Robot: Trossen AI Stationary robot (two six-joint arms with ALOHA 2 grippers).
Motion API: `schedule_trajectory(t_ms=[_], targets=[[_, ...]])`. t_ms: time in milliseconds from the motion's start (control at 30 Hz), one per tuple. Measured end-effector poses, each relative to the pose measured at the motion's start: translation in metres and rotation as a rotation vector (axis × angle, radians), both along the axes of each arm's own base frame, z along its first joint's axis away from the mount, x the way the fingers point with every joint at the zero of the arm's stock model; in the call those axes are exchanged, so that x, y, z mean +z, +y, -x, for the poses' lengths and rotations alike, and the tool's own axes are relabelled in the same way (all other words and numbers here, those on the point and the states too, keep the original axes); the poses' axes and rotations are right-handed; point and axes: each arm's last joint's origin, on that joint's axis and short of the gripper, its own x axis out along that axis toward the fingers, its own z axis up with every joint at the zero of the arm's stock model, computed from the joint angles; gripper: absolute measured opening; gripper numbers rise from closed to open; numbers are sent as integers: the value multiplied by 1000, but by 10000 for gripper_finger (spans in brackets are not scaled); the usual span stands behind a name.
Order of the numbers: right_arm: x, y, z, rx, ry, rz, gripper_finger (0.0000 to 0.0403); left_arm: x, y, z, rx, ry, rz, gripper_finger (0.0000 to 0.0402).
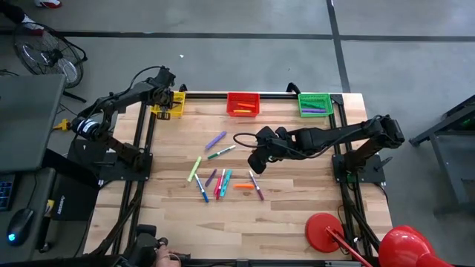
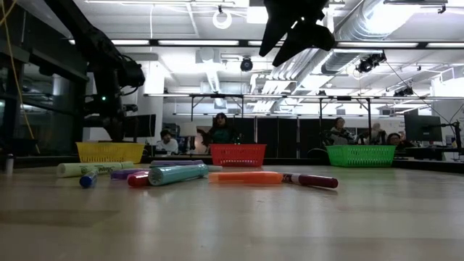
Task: Pick & Place Markers
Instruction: Put the black marker into the yellow bin
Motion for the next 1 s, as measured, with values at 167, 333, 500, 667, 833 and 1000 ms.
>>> schedule_trajectory(t_ms=[167, 333, 500, 667, 833, 1000], targets=[[0, 0, 0, 0, -1, 0, 173, 0, 0, 0, -5, 3, 1, 46], [0, 0, 0, 3, 0, -5, 173, 0, 0, 0, -44, 19, -1, 47], [0, 0, 0, 6, 0, -9, 173, 0, 0, -1, -58, -1, 9, 48], [0, 0, 0, 7, 0, -11, 173, 0, 0, -1, -80, -2, 12, 48], [0, 0, 0, 9, 0, -13, 173, 0, -1, -1, -115, 16, 14, 56], [0, 0, 0, 10, 0, -15, 173, 0, 0, -1, -140, 22, 8, 83]])
